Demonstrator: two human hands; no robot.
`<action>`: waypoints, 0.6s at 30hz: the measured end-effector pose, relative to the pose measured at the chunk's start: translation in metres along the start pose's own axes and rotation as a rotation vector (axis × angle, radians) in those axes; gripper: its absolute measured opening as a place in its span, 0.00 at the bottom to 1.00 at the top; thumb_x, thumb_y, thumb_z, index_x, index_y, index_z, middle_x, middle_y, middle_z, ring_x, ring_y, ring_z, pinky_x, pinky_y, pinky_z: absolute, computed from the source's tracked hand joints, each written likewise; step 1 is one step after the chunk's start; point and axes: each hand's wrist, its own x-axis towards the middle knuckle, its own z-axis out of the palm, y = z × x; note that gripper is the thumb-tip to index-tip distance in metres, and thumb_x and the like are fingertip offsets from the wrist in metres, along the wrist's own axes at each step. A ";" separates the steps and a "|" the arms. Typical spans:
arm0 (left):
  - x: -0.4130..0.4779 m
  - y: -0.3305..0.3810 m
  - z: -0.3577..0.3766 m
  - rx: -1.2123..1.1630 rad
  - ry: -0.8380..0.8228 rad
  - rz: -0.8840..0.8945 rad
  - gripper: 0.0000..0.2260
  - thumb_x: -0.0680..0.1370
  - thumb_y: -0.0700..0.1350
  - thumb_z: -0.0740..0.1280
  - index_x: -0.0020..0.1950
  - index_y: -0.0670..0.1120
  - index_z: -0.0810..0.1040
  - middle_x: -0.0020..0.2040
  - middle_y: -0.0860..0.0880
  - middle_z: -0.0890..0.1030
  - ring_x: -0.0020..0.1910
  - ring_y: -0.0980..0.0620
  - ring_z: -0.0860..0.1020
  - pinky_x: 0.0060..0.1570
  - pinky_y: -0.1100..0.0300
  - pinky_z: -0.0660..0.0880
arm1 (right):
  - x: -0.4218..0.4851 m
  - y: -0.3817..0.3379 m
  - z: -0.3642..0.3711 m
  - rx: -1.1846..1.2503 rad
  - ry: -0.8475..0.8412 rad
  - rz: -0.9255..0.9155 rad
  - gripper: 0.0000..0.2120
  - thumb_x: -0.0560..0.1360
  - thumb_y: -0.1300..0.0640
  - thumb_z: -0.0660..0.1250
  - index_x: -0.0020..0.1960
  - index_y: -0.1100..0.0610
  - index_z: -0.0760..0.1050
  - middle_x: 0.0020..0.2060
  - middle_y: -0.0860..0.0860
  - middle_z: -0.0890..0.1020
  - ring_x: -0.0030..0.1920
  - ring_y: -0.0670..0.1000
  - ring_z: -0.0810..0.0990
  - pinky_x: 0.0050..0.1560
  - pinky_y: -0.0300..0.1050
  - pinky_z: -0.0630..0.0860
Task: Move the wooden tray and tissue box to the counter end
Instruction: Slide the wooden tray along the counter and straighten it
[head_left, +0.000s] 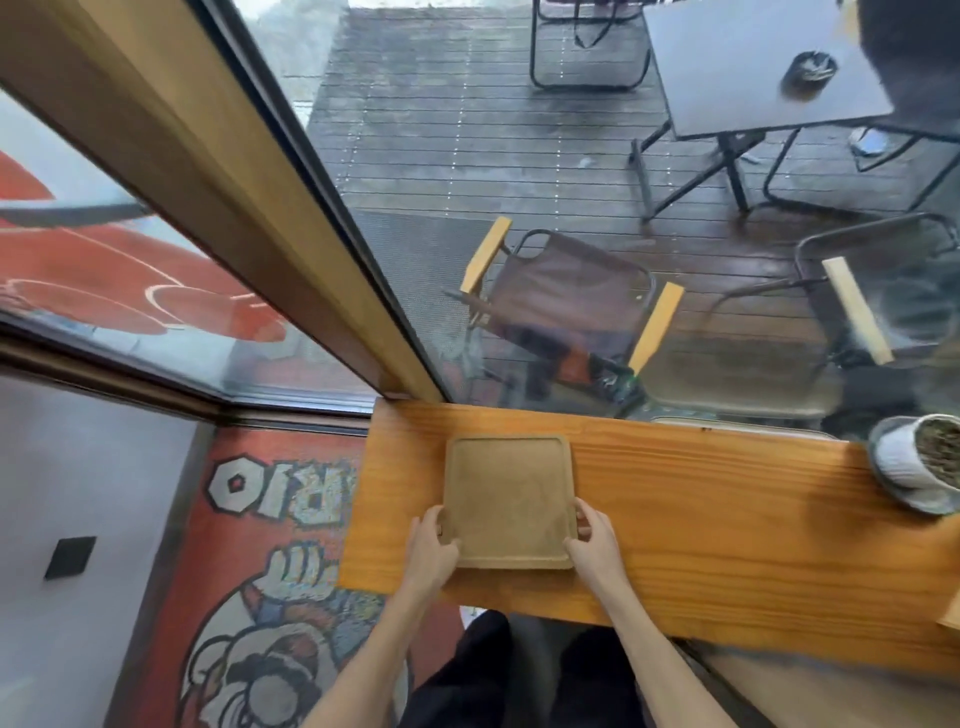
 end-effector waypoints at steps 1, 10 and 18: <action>0.005 -0.004 -0.007 -0.005 0.001 0.016 0.27 0.78 0.41 0.66 0.76 0.49 0.63 0.75 0.38 0.61 0.70 0.40 0.69 0.67 0.47 0.71 | 0.002 -0.003 0.007 -0.009 0.014 -0.012 0.29 0.77 0.65 0.65 0.77 0.54 0.64 0.71 0.53 0.68 0.67 0.54 0.71 0.63 0.53 0.76; 0.033 -0.022 -0.017 0.197 0.114 0.290 0.35 0.78 0.52 0.68 0.80 0.49 0.55 0.63 0.44 0.68 0.64 0.43 0.69 0.62 0.51 0.71 | 0.019 0.007 0.053 -0.222 0.134 -0.221 0.40 0.77 0.50 0.71 0.81 0.51 0.53 0.71 0.53 0.66 0.72 0.55 0.66 0.73 0.52 0.68; 0.061 -0.054 -0.015 0.843 0.223 0.602 0.40 0.72 0.76 0.51 0.80 0.61 0.46 0.82 0.42 0.43 0.80 0.37 0.40 0.70 0.24 0.42 | 0.033 0.049 0.062 -0.923 0.249 -0.532 0.45 0.70 0.24 0.58 0.81 0.42 0.51 0.82 0.57 0.50 0.80 0.67 0.45 0.73 0.78 0.45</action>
